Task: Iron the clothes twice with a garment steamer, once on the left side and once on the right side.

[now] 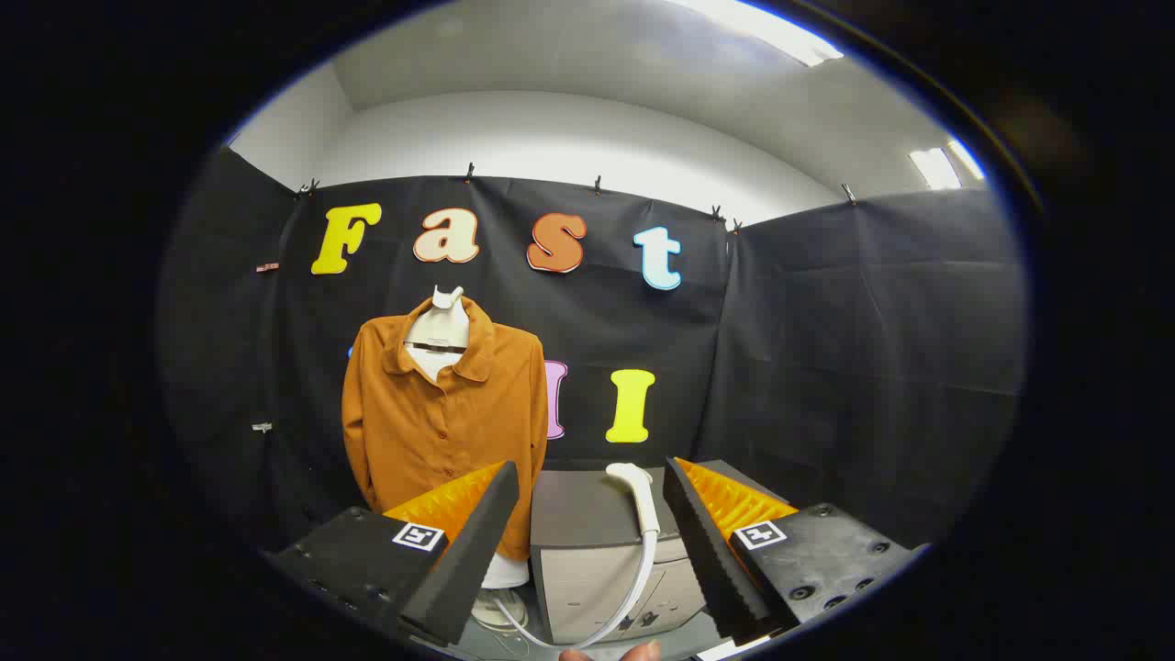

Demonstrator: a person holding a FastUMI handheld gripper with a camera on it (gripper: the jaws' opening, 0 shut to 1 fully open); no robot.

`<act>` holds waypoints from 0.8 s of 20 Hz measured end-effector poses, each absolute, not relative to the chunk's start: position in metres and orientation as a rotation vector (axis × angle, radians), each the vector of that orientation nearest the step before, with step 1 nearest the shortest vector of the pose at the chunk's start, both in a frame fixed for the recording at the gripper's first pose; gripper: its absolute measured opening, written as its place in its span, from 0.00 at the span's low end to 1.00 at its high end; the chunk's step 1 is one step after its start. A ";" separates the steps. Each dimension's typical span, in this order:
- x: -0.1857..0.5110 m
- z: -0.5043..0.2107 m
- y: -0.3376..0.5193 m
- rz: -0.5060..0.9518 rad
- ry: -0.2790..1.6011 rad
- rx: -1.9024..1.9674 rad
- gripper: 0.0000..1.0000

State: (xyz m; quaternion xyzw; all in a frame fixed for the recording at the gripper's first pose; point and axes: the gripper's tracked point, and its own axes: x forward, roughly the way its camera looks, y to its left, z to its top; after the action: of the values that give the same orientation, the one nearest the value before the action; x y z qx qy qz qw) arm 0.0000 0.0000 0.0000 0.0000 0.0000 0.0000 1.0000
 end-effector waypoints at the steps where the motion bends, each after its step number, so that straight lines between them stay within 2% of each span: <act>1: -0.002 0.002 -0.002 -0.003 -0.001 0.000 0.99; 16: -0.018 0.006 -0.005 -0.028 -0.002 0.002 0.99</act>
State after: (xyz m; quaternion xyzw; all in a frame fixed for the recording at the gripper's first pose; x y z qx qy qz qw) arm -0.0179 -0.0048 0.0059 0.0011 -0.0011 -0.0138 0.9999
